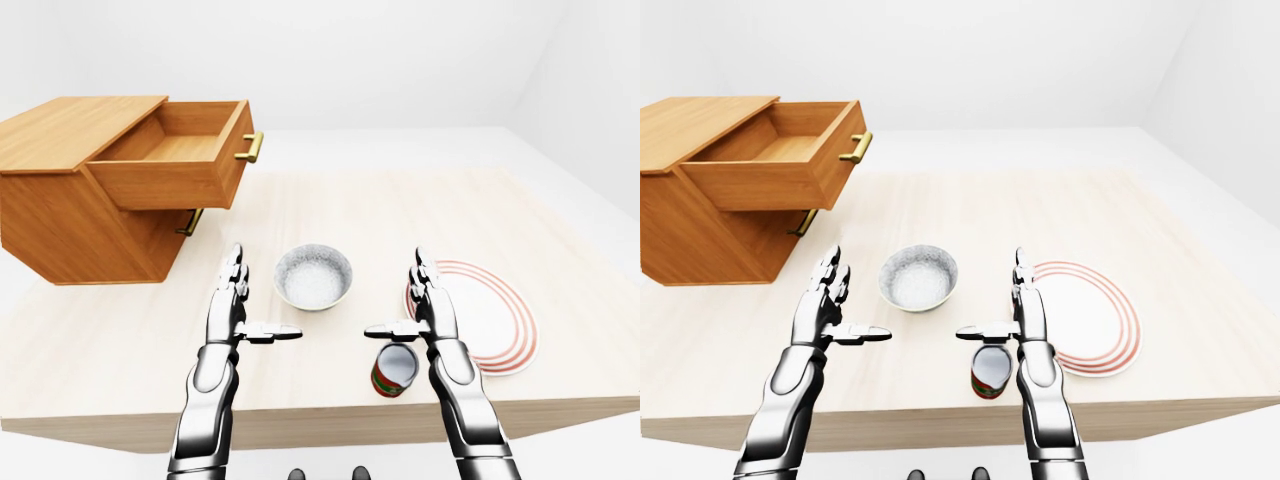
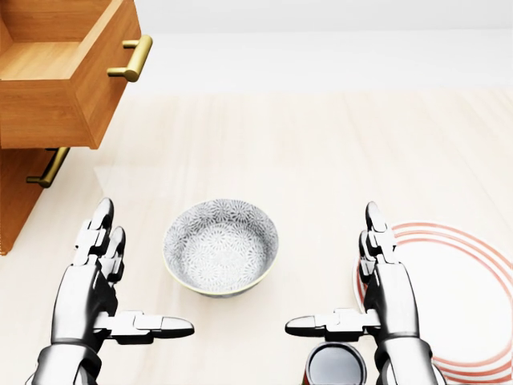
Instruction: Put the bowl on top of the cabinet.
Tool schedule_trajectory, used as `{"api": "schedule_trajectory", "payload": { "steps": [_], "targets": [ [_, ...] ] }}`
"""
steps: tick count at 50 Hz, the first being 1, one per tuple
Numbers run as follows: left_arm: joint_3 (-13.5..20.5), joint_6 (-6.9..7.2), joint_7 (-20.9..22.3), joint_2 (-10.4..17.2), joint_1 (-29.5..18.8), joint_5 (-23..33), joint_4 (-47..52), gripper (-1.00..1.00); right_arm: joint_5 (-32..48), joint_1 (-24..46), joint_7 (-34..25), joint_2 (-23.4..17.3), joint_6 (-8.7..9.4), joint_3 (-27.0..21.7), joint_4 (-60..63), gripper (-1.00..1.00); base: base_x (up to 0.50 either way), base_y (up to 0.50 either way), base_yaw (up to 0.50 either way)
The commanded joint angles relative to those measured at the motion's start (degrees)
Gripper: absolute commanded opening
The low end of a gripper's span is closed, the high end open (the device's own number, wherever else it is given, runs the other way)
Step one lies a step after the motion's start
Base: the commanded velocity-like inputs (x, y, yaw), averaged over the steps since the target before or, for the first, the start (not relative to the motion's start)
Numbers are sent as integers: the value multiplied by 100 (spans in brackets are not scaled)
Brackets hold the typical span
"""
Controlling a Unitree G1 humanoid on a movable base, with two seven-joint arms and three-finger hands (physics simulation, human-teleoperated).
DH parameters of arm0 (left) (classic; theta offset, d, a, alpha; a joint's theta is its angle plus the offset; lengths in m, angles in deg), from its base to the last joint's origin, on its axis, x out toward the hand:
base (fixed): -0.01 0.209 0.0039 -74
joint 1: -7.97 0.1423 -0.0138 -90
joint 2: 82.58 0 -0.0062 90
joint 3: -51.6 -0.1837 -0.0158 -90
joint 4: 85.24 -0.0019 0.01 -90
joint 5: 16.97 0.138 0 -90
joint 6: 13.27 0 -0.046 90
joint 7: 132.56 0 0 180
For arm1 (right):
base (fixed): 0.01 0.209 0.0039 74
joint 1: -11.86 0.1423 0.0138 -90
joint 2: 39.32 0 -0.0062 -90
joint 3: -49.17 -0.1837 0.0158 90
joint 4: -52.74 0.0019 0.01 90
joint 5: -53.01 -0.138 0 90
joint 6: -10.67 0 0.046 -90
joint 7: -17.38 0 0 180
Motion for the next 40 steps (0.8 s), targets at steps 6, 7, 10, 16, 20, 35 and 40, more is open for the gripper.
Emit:
{"api": "schedule_trajectory", "payload": {
  "steps": [6,7,10,16,20,35,40],
  "targets": [
    [27,0,103,10,18,-31,149,100,4,2,9,6,5,11,-3,100,50,0,0],
    [27,0,103,9,18,-30,149,100,4,2,9,6,5,11,-3,100,50,0,0],
    [29,0,110,10,16,-28,128,100,4,11,11,8,-9,13,-15,100,50,0,0],
    [-15,0,82,-4,22,60,40,100,-5,19,15,8,-8,12,-28,100,50,0,0],
    [-40,0,93,-9,50,82,103,100,-20,9,28,6,-27,-8,-25,100,50,0,0],
    [-339,-825,-251,-34,416,1140,203,100,-4,128,255,-3,33,-65,-227,100,18,0,0],
    [-421,-840,-278,-62,543,1338,509,100,-35,116,254,-16,49,-92,-205,100,0,0,0]
  ]
}}
